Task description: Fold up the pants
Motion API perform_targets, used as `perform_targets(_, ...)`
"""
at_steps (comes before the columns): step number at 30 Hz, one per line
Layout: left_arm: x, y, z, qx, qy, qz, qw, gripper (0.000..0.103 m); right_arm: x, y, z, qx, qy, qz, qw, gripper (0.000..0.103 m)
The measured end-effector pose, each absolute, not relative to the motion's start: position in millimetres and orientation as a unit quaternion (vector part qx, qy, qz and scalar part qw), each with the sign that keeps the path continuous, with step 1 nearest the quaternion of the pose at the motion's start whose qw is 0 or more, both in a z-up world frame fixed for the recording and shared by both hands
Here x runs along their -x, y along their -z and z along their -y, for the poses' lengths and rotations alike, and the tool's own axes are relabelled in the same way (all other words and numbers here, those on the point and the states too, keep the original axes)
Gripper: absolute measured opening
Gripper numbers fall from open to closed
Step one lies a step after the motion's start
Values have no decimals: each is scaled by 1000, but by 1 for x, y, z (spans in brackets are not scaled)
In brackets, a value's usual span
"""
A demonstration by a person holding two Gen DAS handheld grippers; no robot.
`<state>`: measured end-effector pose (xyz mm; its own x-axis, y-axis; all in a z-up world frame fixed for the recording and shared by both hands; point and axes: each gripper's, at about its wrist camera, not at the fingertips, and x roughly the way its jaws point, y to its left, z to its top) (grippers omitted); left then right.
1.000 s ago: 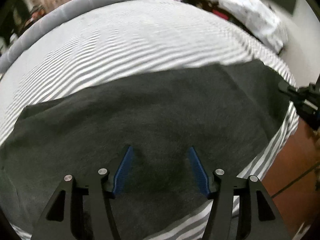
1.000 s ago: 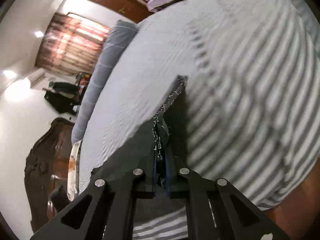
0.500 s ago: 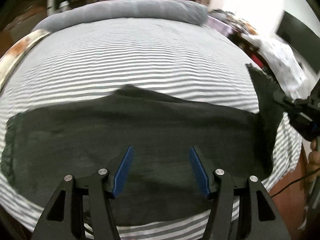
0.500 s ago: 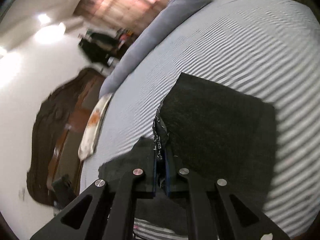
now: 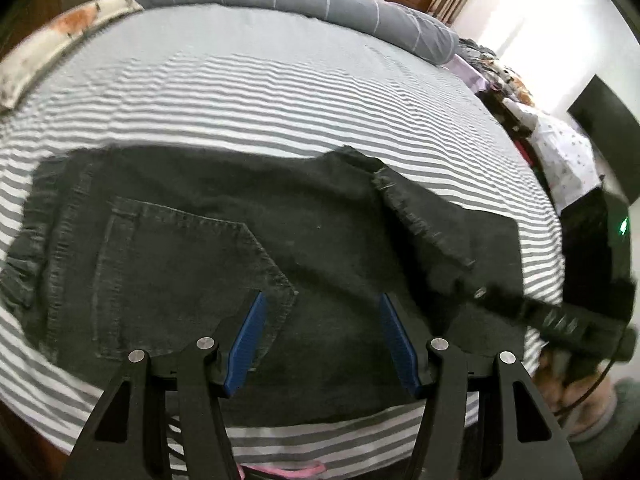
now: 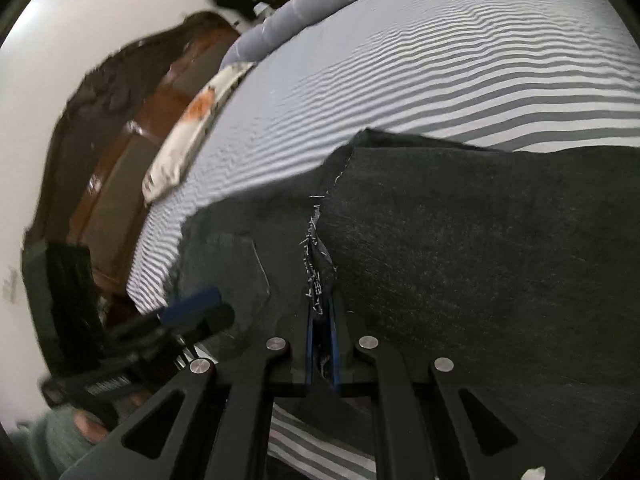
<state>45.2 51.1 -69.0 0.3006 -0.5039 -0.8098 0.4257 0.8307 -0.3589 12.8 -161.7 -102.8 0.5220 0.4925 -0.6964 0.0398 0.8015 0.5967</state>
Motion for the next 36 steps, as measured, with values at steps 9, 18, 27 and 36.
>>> perform_targets(9,-77,76,-24,116,350,-572,732,60,-7,98,150,-220,-139,-468,845,8)
perform_targets(18,-99,95,12,139,353,-637,671,61,-1,93,150,-206,-152,-460,850,8)
perform_targets(27,-94,95,29,116,351,-634,679,9,6,92,156,-220,-152,-447,854,13)
perform_targets(36,-85,75,38,82,356,-608,705,6,69,91,173,-323,-113,-432,835,50)
